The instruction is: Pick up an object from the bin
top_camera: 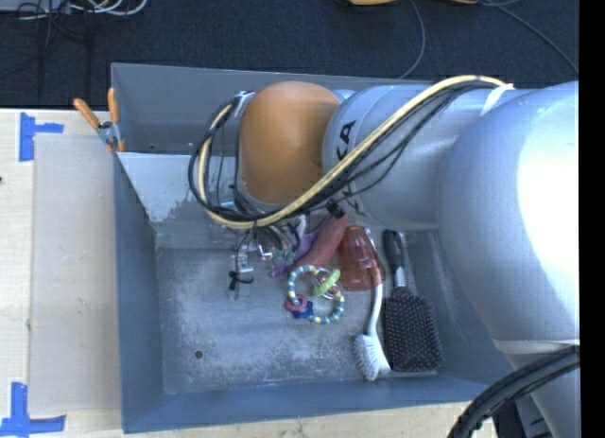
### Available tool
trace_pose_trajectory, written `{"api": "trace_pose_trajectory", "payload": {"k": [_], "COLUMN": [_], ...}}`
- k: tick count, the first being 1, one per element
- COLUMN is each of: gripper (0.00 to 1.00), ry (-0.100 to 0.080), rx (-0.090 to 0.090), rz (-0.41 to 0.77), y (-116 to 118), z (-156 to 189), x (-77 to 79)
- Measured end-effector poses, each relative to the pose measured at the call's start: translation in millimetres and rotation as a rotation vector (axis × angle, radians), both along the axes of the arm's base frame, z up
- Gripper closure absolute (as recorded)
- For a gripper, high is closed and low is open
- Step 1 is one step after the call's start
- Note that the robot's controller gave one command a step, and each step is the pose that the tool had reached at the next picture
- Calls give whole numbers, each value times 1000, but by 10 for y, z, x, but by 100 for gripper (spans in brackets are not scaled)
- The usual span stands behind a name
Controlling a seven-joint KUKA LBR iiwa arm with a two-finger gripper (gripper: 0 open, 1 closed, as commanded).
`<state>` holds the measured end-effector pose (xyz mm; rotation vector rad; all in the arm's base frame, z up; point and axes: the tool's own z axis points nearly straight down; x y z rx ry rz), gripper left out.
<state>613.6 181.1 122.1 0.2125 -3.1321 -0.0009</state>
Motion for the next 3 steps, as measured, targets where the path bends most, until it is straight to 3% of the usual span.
{"api": "trace_pose_trajectory", "payload": {"k": [1, 2, 3], "gripper": [0, 0, 0], "ry": [1, 1, 1], "rx": [0, 2, 1], "rz": [423, 351, 570], "y": [-346, -635, -1020], "z": [29, -117, -362], "x": [-38, -96, -34]}}
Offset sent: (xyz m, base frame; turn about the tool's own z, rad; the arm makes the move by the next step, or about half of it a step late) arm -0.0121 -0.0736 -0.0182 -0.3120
